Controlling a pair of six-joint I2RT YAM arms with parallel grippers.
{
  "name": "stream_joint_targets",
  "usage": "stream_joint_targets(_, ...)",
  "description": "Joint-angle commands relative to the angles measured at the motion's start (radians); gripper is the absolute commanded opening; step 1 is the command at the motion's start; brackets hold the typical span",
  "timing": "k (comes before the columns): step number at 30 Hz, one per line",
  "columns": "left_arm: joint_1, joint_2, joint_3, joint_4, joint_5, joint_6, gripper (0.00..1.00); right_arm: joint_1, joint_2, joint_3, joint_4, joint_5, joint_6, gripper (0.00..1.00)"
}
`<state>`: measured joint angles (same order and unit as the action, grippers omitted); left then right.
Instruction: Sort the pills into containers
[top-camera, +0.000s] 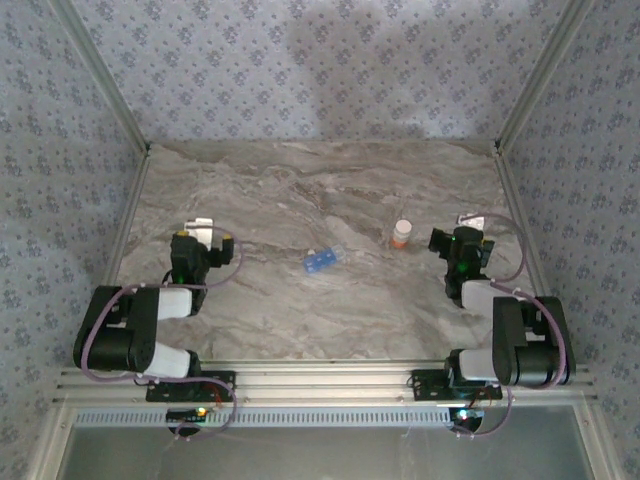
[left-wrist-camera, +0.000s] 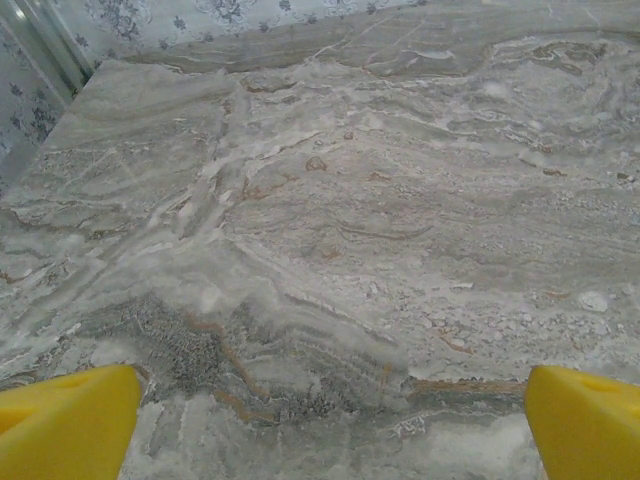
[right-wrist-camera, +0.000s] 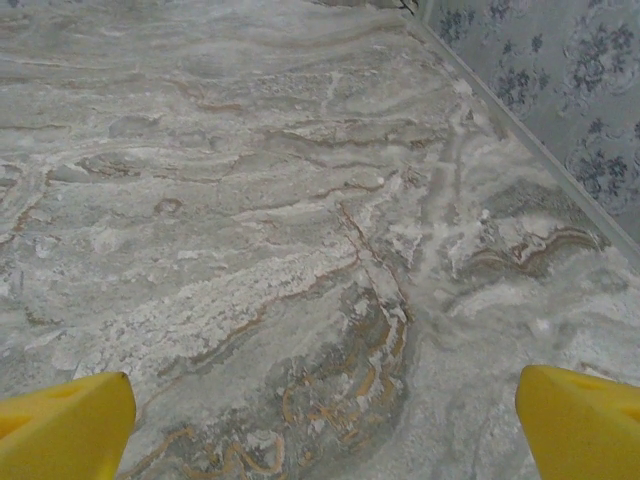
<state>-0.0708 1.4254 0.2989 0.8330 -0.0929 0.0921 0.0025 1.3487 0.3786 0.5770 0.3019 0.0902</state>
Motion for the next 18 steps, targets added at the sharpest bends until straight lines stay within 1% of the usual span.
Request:
stream_joint_targets(1, 0.019, 0.023, 0.021, 0.074, 0.029, -0.034, 0.98, -0.008, 0.034, -0.006, 0.151, -0.032, -0.05, 1.0)
stream_joint_targets(2, 0.025, 0.038, 0.018, 0.09, 0.033, -0.041, 0.98, -0.011, 0.055, -0.026, 0.209, -0.032, -0.05, 1.0)
stream_joint_targets(4, 0.029, 0.1, 0.004, 0.175, 0.056, -0.032, 0.98, -0.015, 0.104, -0.061, 0.333, -0.026, -0.047, 0.99)
stream_joint_targets(5, 0.028, 0.105, 0.011, 0.176, 0.04, -0.036, 0.98, -0.015, 0.097, -0.048, 0.291, -0.032, -0.047, 1.0)
stream_joint_targets(6, 0.029, 0.092, 0.034, 0.105, 0.037, -0.042, 0.98, -0.019, 0.092, -0.032, 0.243, -0.053, -0.044, 0.99)
stream_joint_targets(8, 0.046, 0.105, 0.069, 0.063, 0.049, -0.055, 0.98, -0.027, 0.121, -0.018, 0.256, -0.103, -0.057, 0.99)
stream_joint_targets(9, 0.062, 0.104, 0.088, 0.017, 0.065, -0.072, 0.98, -0.028, 0.157, -0.015, 0.279, -0.125, -0.06, 1.0)
stream_joint_targets(10, 0.079, 0.109, 0.104, -0.004, 0.078, -0.092, 0.98, -0.018, 0.212, -0.044, 0.414, -0.123, -0.078, 1.0)
stream_joint_targets(11, 0.093, 0.109, 0.117, -0.024, 0.082, -0.107, 0.98, -0.015, 0.196, -0.038, 0.37, -0.105, -0.074, 0.99)
stream_joint_targets(12, 0.1, 0.111, 0.118, -0.028, 0.093, -0.113, 0.98, -0.018, 0.164, -0.014, 0.263, -0.098, -0.046, 1.0)
stream_joint_targets(13, 0.101, 0.112, 0.119, -0.026, 0.093, -0.113, 0.98, -0.015, 0.189, -0.027, 0.337, -0.102, -0.07, 1.0)
stream_joint_targets(14, 0.102, 0.112, 0.121, -0.032, 0.094, -0.115, 0.98, -0.015, 0.199, -0.03, 0.36, -0.095, -0.074, 0.99)
stream_joint_targets(15, 0.107, 0.114, 0.121, -0.03, 0.102, -0.118, 0.98, -0.015, 0.182, -0.016, 0.302, -0.095, -0.068, 1.0)
stream_joint_targets(18, 0.113, 0.114, 0.124, -0.034, 0.111, -0.122, 0.98, -0.011, 0.186, -0.019, 0.321, -0.086, -0.074, 1.0)
